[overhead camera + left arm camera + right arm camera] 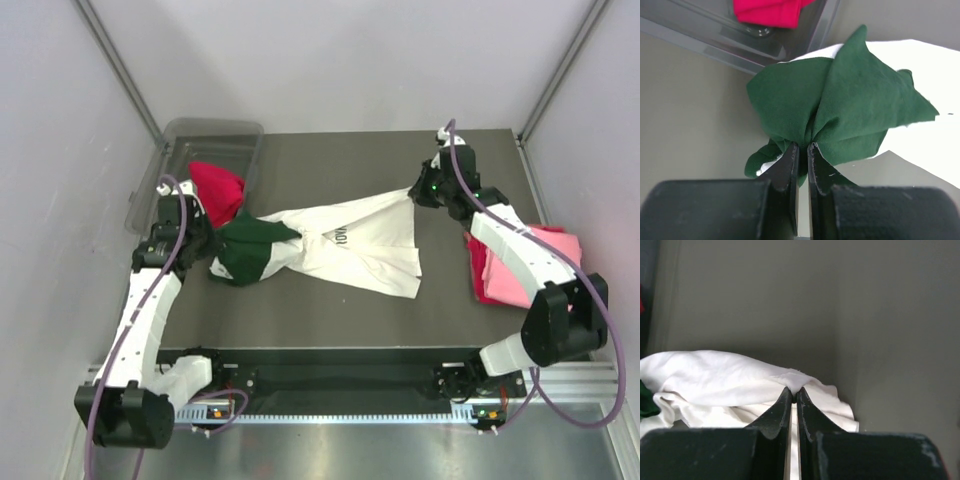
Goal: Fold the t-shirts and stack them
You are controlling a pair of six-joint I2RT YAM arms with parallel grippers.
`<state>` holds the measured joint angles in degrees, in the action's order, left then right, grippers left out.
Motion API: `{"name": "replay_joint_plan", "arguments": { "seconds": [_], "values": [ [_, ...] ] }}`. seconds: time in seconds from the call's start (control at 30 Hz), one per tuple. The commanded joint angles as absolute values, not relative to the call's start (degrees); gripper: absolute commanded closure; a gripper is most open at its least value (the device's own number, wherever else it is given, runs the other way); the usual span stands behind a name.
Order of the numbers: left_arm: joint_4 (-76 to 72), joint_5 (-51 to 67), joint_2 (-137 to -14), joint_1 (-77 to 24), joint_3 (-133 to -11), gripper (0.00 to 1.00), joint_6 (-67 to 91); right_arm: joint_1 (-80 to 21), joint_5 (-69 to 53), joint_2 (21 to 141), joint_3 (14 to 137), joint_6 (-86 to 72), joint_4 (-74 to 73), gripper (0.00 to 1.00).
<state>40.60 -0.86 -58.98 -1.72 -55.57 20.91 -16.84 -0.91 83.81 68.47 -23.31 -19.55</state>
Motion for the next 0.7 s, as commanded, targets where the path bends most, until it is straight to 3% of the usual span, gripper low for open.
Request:
{"name": "replay_joint_plan", "arguments": {
  "seconds": [0.0,0.3,0.5,0.67],
  "values": [
    [41.5,-4.8,-53.7,-2.5,-56.2,0.98,20.3,-15.1,0.5,79.2,65.6,-22.9,-21.6,1.0],
    [41.7,1.9,-50.5,-2.8,-55.9,0.86,21.4,-11.7,0.2,72.5,62.4,-23.4,-23.0,1.0],
    [43.2,3.5,-53.8,-2.8,-60.5,0.8,19.3,-10.8,-2.4,73.0,67.6,-22.7,-26.6,1.0],
    [42.2,3.5,-51.5,-2.9,-57.8,0.24,19.8,-10.5,-1.8,71.7,65.2,-22.4,-25.8,1.0]
  ]
}}
